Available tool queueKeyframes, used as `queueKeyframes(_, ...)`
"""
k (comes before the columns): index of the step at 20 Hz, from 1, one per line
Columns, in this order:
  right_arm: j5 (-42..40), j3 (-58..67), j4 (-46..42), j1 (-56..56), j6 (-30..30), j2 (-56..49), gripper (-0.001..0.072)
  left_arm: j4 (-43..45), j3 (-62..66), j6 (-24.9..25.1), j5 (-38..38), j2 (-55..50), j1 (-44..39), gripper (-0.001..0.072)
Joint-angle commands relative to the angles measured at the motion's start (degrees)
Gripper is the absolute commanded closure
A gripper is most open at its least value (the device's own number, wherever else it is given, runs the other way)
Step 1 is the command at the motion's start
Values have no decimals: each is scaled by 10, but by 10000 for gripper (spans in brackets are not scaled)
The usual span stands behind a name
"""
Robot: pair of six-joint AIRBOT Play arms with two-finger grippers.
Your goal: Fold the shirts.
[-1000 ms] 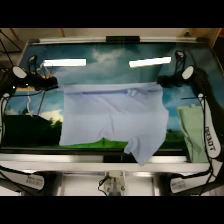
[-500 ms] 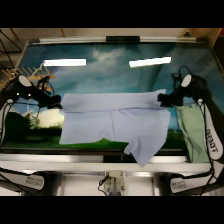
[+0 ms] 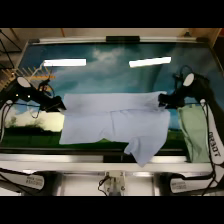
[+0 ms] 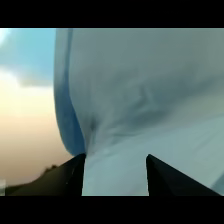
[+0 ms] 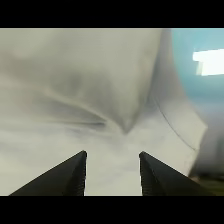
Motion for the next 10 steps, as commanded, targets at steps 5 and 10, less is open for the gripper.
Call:
queueKeyframes(5,85,-57,-65,-84,-26,122,255,-10,-200,48,-48,148,93,223)
queueKeyframes(10,85,-120,-32,-113,-44,166,255,-36,-407,106,40,217,122,224)
